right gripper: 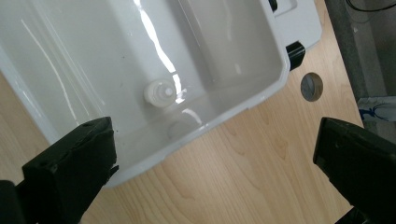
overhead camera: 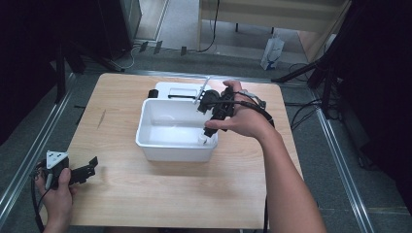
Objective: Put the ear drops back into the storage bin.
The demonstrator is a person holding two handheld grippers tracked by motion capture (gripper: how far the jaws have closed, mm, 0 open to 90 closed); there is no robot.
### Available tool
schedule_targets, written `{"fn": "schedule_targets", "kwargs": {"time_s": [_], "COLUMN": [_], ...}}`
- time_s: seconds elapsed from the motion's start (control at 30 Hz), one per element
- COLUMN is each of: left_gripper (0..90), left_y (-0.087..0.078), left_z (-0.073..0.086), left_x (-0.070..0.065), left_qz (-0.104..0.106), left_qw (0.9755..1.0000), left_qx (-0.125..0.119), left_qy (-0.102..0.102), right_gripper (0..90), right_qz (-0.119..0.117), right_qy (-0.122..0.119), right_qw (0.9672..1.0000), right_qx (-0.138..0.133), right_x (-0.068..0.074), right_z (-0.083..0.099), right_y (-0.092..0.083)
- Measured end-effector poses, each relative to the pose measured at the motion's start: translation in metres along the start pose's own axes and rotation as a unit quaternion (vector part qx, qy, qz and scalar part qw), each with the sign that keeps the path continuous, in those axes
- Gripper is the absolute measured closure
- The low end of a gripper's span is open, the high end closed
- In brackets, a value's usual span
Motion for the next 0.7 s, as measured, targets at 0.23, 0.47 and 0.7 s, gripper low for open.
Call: {"fn": "schedule_targets", "kwargs": {"time_s": [0.23, 0.47, 0.7], "left_gripper": [0.4, 0.4, 0.4], "left_y": [0.000, 0.000, 0.000], "left_z": [0.000, 0.000, 0.000], "left_x": [0.000, -0.001, -0.001], "left_qz": [-0.001, -0.001, -0.001], "left_qw": [1.0000, 1.0000, 1.0000], "left_qx": [0.000, 0.001, 0.001], "left_qy": [0.001, 0.002, 0.002], "right_gripper": [0.0, 0.0, 0.0], "right_qz": [0.000, 0.005, 0.013], "right_qy": [0.020, 0.034, 0.042], "right_qw": [0.9998, 0.9994, 0.9990], "right_qx": [-0.001, -0.003, -0.001], "right_x": [-0.002, -0.004, -0.004], "right_z": [0.028, 0.055, 0.084], "right_y": [0.000, 0.004, 0.009]}}
Point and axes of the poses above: each handheld gripper's, and its own axes: y roughly forward along the jaws, z roughly out of its underside, x roughly to its left, the point moved 4 cm from there along y, roughly forward along the jaws, and after that the axes turned 12 degrees about -z, right-handed, at the moved point
